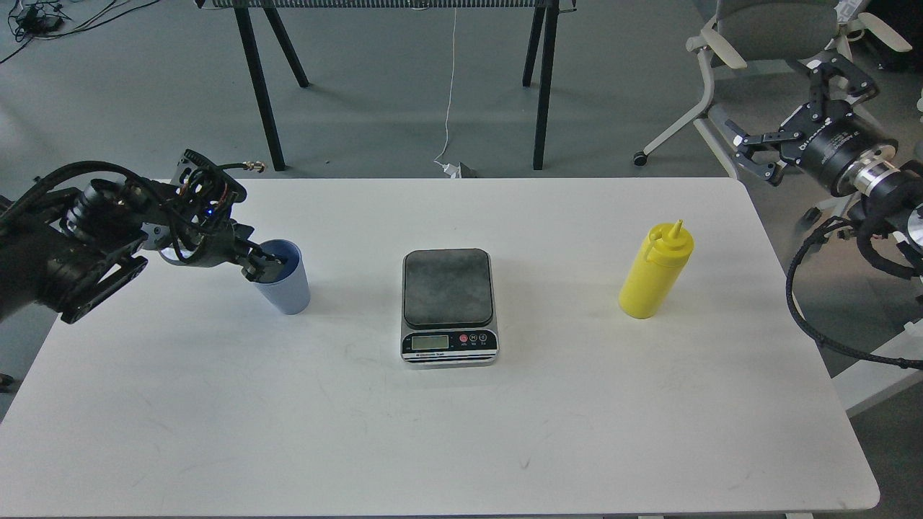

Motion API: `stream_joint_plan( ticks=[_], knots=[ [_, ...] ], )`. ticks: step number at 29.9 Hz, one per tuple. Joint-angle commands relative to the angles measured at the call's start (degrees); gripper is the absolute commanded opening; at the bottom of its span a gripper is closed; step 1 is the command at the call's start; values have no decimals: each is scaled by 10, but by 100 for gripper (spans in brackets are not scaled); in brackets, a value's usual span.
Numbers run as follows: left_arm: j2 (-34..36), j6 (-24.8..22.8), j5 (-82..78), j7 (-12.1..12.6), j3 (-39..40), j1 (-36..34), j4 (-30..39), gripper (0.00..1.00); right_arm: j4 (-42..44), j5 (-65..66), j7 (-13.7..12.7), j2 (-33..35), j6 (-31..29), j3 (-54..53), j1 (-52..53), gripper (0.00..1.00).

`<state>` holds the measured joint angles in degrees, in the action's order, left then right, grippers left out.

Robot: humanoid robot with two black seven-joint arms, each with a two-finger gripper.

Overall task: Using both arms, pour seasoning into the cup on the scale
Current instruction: 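Grasp the blue cup rim with the left gripper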

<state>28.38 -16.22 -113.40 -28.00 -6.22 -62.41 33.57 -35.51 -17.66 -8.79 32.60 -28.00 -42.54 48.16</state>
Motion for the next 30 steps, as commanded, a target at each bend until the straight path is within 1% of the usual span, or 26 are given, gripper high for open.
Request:
stream_joint_plan(
  ticks=[1,4,7,10,12,16,19,27,30],
  knots=[
    [0,0,0,0,0,1,-3,66,0,0,0,0,0,0,-1,99],
    [1,0,0,0,0,1,-4,63,0,0,0,0,0,0,-1,99],
    [0,-2,0,0,0,3,-5,62,0,0,0,0,0,0,-1,99],
    [0,-21,0,0,-6,1,-7,61,0,0,0,0,0,0,-2,99],
    [0,-31,0,0,-12,1,-7,59,0,0,0,0,0,0,-2,99],
    [0,-32,0,0,-12,-1,-7,53,0,0,0,0,0,0,-2,99],
    [-2,-32,0,0,-12,-2,-7,50,0,0,0,0,0,0,-2,99],
    [-3,-32,12,0,-11,-4,-7,32,0,0,0,0,0,0,-3,99],
    [-3,-32,13,0,-11,-2,-6,20,0,0,0,0,0,0,-3,99]
  ],
)
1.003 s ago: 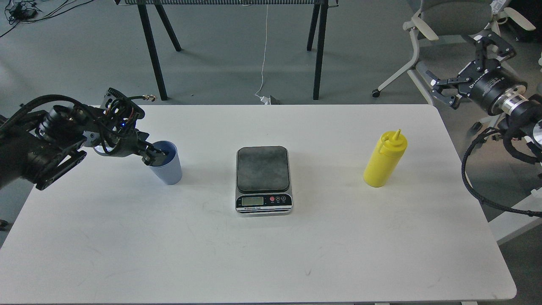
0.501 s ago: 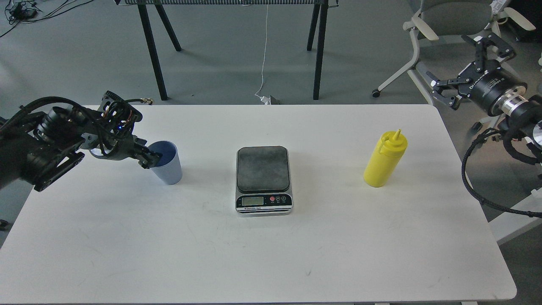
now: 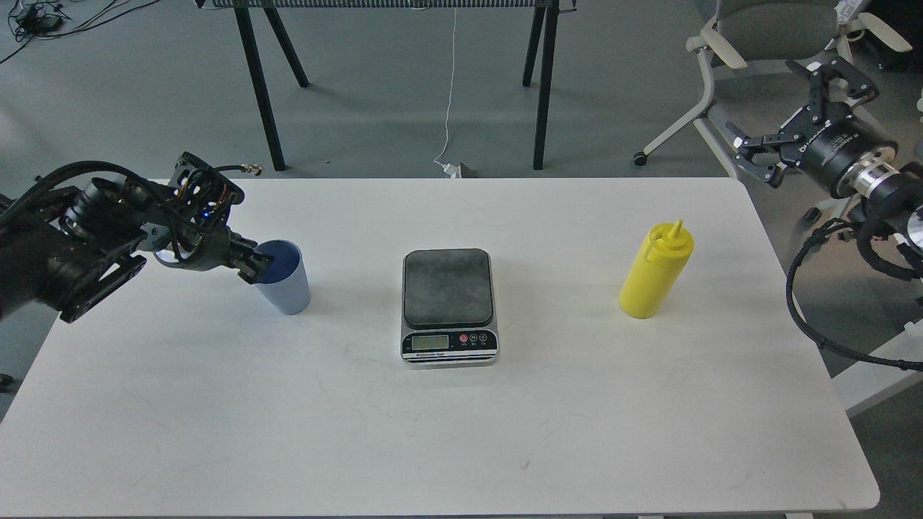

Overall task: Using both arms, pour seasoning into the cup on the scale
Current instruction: 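Grasp the blue cup rim with the left gripper, then lift the blue cup and carry it over the scale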

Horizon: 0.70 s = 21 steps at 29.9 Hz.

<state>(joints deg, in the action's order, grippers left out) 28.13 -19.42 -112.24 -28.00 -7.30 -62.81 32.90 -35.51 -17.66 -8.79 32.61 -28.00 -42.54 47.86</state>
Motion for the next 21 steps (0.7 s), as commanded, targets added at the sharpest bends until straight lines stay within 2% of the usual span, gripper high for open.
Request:
stream_joint_plan(
  ticks=[1,10,15,21],
  knots=[
    [0,0,1,0,-1,2,1,14,0,0,0,0,0,0,0,99],
    [0,-3,1,0,0,-2,1,2,1,0,0,0,0,0,-1,99],
    [1,-16,3,0,4,-8,2,1,1,0,0,0,0,-1,-3,99],
    [1,-39,23,0,3,-53,9,3,1,0,0,0,0,-1,-2,99]
  ],
)
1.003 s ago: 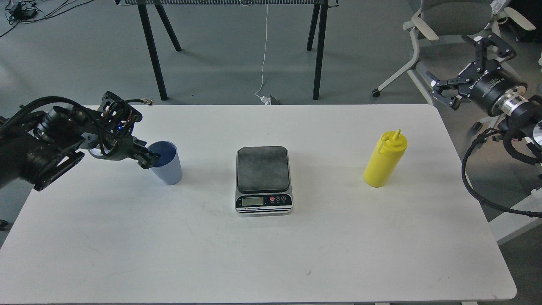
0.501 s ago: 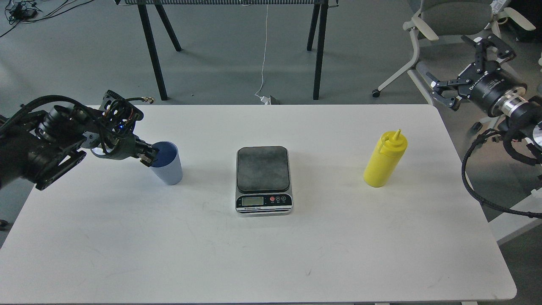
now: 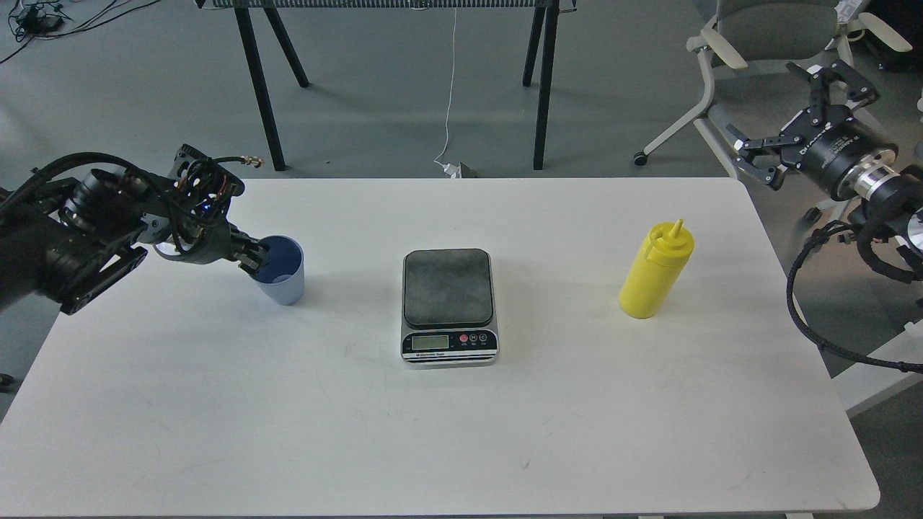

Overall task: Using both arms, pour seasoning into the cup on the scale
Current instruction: 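Lift the blue cup and carry it over the scale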

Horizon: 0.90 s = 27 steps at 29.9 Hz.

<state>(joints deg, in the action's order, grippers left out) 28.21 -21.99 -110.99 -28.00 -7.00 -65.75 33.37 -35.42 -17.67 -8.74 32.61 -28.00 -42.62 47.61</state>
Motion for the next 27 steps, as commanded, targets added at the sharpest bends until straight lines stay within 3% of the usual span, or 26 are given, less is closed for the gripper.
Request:
stream_joint_plan(
  ticks=[1,7,9,14,22,27],
  knots=[
    [0,-19,12,0,0,-34,5,3,0,0,0,-1,0,0,0,99],
    [-2,-36,14,0,1,-65,10,3,0,0,0,-4,0,1,2,99],
    [-9,-60,27,0,2,-87,42,3,0,0,0,-4,0,1,3,99],
    [-13,-60,110,0,3,-136,130,3,1,1,0,-5,0,2,6,99],
    [-96,-60,117,0,2,-148,129,4,1,2,0,-4,0,2,6,99],
    [-148,-60,115,0,-4,-134,88,5,1,2,0,-4,0,2,4,99]
  ],
)
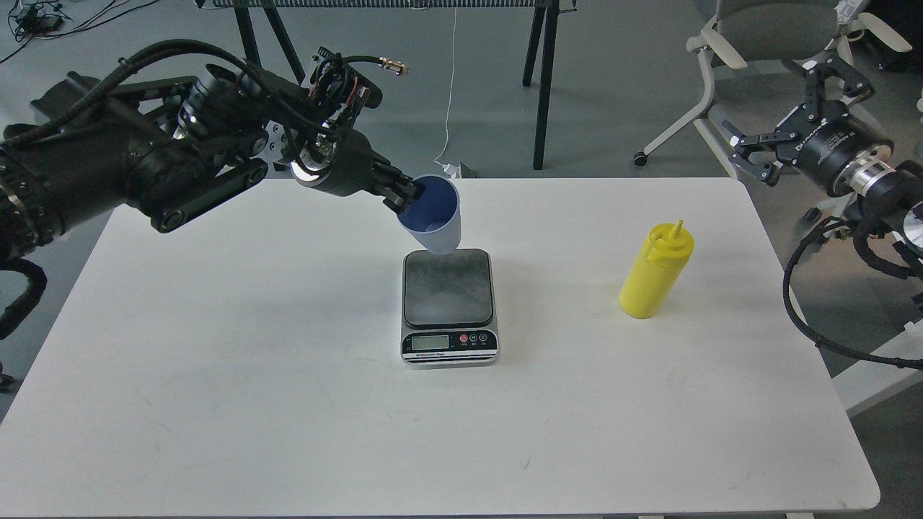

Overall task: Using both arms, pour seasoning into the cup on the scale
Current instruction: 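Lift the blue cup and carry it over the scale, then lower the cup onto the scale and open the left gripper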

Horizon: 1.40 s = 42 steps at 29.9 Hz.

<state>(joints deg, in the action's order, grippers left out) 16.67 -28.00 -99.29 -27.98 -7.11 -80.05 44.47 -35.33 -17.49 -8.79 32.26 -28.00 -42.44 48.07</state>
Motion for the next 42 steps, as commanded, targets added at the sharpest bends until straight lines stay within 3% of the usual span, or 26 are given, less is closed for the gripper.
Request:
stream_joint_plan(
  ticks=[1,34,37,40,42],
  knots=[
    [-41,0,-2,0,-3,14,-29,5,0,0,0,1,0,0,-1,99],
    [-81,0,-2,0,-3,68,-98,11,-1,0,0,3,0,-1,-6,99],
    [-80,0,3,0,-2,69,-98,27,-1,0,0,3,0,-1,-6,99],
    [-81,0,7,0,5,70,-98,59,-1,0,0,3,0,-1,-6,99],
    [-81,0,8,0,6,70,-98,67,-1,0,0,3,0,-1,-6,99]
  ],
)
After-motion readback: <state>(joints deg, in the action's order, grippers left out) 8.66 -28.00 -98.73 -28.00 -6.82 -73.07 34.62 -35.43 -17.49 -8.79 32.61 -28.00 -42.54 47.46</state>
